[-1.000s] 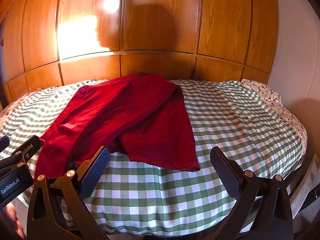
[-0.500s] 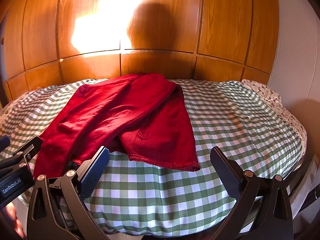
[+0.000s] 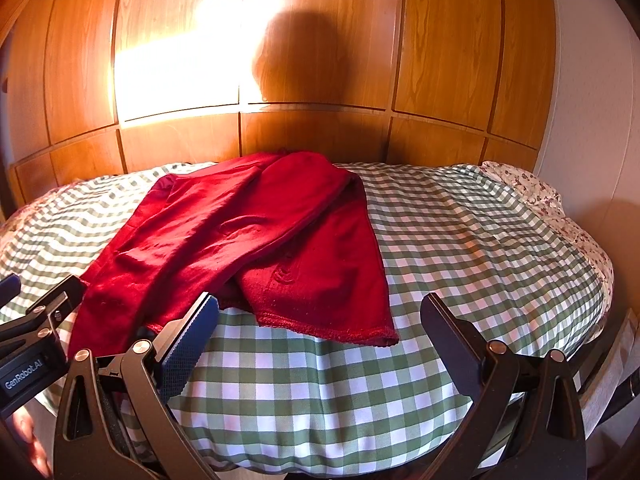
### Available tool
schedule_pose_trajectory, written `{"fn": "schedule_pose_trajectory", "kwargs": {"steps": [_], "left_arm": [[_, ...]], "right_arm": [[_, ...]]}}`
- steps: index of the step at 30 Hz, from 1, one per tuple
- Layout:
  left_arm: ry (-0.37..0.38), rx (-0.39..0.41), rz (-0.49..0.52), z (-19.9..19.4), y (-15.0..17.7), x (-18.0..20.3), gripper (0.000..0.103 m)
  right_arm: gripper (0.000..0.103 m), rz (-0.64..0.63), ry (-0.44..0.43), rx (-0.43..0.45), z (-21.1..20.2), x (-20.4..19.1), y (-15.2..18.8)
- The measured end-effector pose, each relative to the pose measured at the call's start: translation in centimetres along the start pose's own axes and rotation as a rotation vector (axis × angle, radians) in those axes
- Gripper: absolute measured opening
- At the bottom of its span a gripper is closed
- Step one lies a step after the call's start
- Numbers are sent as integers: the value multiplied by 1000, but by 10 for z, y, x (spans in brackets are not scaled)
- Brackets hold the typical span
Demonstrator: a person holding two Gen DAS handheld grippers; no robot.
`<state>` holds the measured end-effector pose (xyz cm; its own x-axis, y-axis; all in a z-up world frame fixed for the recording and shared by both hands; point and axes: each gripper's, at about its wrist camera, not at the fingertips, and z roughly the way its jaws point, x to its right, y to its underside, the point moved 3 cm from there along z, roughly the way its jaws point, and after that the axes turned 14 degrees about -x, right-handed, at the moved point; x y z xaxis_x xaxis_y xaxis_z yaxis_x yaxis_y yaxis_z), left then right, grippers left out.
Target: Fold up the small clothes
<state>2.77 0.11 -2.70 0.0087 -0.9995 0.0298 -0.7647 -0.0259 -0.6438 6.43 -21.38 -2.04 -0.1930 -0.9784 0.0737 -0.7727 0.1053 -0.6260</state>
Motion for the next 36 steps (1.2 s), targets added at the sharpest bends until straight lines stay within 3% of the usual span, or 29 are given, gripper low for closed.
{"fn": "schedule_pose_trajectory", "kwargs": {"steps": [22, 36], "left_arm": [[2, -11, -7, 3, -3, 4, 101], [-7, -69, 5, 23, 2, 1, 101]], "right_arm": [[100, 1, 0, -8, 1, 2, -1], [100, 12, -5, -62, 20, 4, 3]]}}
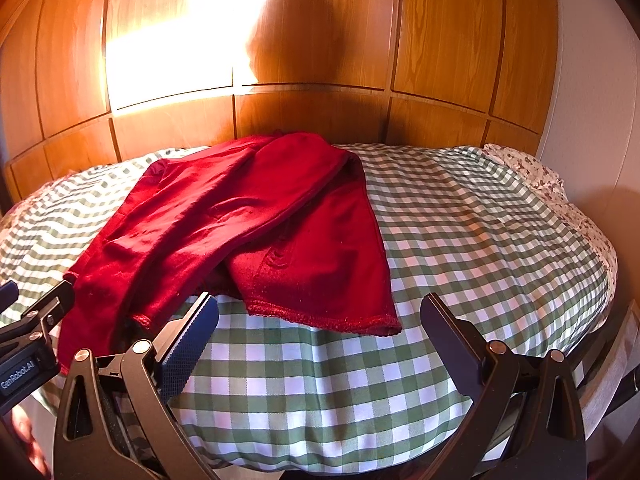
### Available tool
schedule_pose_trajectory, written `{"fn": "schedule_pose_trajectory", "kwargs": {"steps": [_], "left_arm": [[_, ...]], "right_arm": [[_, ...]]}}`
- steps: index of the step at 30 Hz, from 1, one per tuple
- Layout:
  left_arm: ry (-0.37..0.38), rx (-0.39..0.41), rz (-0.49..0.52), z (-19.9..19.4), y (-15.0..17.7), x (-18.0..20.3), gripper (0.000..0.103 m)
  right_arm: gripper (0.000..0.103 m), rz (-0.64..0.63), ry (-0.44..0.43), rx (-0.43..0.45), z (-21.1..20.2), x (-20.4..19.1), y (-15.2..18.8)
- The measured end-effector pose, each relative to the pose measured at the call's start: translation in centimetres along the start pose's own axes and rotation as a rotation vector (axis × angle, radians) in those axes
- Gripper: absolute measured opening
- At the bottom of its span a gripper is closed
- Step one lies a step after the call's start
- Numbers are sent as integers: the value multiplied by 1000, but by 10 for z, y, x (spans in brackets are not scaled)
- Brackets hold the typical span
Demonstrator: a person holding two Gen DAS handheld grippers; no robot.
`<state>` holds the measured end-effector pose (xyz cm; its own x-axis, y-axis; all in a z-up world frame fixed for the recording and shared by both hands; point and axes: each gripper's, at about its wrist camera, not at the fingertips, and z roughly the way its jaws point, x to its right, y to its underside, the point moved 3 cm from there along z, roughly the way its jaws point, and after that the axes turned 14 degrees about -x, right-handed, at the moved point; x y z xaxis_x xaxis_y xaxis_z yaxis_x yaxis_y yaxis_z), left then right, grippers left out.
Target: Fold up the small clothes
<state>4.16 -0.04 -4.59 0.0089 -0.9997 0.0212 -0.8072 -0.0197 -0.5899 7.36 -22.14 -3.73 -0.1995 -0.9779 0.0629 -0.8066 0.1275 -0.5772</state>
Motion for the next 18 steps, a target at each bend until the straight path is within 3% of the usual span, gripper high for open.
{"fn": "schedule_pose_trajectory", "kwargs": {"steps": [9, 18], "left_arm": [[-6, -36, -12, 13, 2, -5, 101], [-2, -110, 3, 35, 0, -12, 100]], "right_arm": [[100, 3, -13, -34, 12, 1, 1], [100, 14, -85, -96, 33, 3, 0]]}}
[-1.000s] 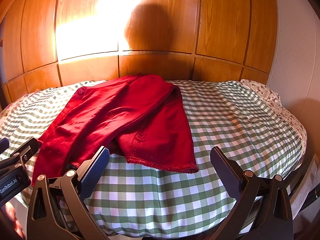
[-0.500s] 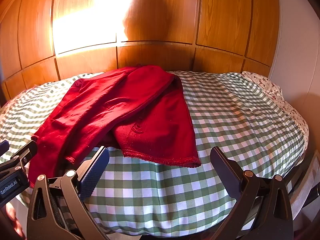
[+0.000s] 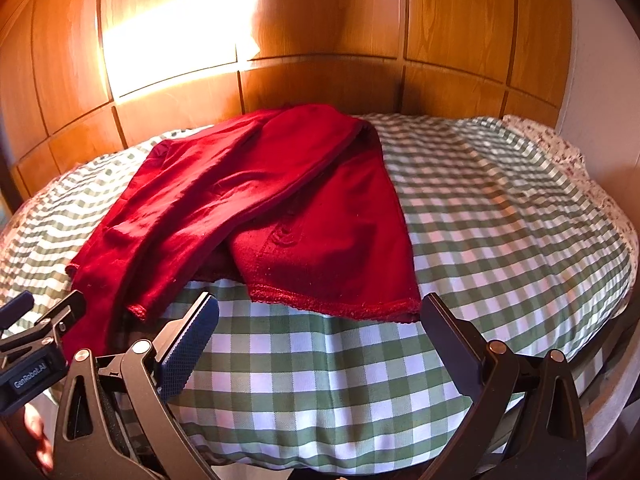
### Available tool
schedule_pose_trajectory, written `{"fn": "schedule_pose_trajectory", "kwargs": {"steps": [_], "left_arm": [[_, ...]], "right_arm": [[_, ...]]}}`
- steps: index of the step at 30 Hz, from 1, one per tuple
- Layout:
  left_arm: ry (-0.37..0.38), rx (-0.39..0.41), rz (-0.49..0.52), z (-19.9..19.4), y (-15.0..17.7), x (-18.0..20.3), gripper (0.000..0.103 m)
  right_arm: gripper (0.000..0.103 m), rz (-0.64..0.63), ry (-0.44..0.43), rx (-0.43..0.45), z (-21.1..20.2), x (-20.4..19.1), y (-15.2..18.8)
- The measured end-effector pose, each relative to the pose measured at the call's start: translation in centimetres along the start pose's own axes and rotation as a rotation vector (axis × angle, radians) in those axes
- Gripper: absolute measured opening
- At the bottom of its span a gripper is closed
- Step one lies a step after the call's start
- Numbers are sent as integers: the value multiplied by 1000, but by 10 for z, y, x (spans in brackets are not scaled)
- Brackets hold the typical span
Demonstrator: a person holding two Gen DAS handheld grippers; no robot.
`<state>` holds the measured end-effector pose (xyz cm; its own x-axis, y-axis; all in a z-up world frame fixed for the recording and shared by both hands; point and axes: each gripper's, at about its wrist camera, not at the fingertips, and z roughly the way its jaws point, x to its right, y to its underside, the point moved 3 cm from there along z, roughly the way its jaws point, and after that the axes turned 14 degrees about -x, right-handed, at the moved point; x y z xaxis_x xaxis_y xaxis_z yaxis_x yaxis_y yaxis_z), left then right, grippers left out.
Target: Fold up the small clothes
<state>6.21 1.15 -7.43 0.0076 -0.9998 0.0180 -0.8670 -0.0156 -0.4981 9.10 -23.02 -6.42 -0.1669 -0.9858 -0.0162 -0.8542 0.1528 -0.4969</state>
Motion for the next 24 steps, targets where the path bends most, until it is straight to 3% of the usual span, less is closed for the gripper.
{"fn": "schedule_pose_trajectory", "kwargs": {"steps": [3, 5, 7, 10, 13, 14, 15, 18, 20, 22, 24], "left_arm": [[44, -21, 1, 4, -2, -9, 99], [99, -32, 49, 4, -1, -8, 86], [111, -41, 94, 6, 0, -7, 81], [190, -77, 148, 12, 4, -1, 76], [154, -79, 226, 20, 5, 12, 76], [120, -81, 246, 26, 5, 15, 65], [117, -101, 249, 32, 4, 16, 46], [156, -138, 231, 42, 2, 10, 26], [191, -133, 225, 36, -3, 6, 5], [225, -111, 193, 26, -11, -3, 2], [281, -62, 144, 8, -24, -17, 2]], "right_arm": [[100, 14, -32, 9, 0, 4, -4], [98, 0, -61, 9, 1, 5, -12], [86, -30, -82, 15, 1, 4, -22], [76, -77, -129, 18, 4, -3, -38], [71, -100, -180, -6, 15, -14, -54], [71, -104, -207, -23, 20, -18, -59], [71, -109, -241, -53, 28, -23, -64], [71, -102, -305, -138, 51, -36, -74], [63, -108, -314, -169, 66, -45, -78], [39, -116, -326, -207, 81, -53, -80], [25, -133, -328, -199, 81, -60, -84]]}}
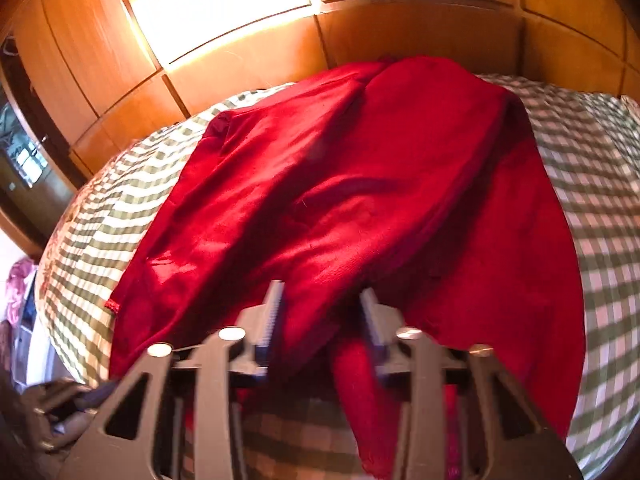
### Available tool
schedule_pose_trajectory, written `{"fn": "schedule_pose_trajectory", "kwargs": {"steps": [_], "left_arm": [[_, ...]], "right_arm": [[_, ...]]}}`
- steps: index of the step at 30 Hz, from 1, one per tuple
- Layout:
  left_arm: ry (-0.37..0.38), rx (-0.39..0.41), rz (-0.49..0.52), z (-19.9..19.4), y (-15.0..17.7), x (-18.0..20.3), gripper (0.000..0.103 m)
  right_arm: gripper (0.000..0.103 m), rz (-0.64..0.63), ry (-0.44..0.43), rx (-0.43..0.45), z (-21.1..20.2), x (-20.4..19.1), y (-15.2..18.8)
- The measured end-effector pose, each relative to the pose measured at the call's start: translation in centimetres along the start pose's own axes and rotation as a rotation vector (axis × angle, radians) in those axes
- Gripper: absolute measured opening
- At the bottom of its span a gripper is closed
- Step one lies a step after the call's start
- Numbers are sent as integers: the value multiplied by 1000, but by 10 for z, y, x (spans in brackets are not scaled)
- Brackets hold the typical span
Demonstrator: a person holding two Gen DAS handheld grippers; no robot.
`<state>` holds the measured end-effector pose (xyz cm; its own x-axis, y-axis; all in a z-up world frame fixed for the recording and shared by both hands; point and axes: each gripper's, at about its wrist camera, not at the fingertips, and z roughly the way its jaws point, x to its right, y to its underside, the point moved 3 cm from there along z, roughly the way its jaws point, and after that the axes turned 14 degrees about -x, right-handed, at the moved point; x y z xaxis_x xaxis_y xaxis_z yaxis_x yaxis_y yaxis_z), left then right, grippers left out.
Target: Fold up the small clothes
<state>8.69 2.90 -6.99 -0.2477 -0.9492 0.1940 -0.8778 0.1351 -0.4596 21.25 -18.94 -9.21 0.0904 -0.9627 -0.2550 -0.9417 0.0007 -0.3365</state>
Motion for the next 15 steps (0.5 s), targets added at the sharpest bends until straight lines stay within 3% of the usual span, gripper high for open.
{"fn": "schedule_pose_trajectory", "kwargs": {"steps": [1, 3, 8, 11, 12, 15], "left_arm": [[22, 37, -31, -14, -9, -10, 2], [51, 94, -99, -34, -25, -31, 2], [40, 194, -225, -64, -67, -87, 1], [-38, 243, -288, -73, -95, -120, 0], [-63, 254, -324, -74, -109, -136, 0], [-178, 271, -382, -75, -140, -171, 0]], "right_arm": [[18, -18, -3, 16, -5, -4, -1], [13, -49, -20, 47, -19, -4, -4], [12, -51, -29, 137, -66, 25, -14], [11, 8, 39, 197, -93, 63, -25], [4, 24, 68, 210, -98, 74, -29], [4, 97, 120, 213, -108, 112, -39]]}}
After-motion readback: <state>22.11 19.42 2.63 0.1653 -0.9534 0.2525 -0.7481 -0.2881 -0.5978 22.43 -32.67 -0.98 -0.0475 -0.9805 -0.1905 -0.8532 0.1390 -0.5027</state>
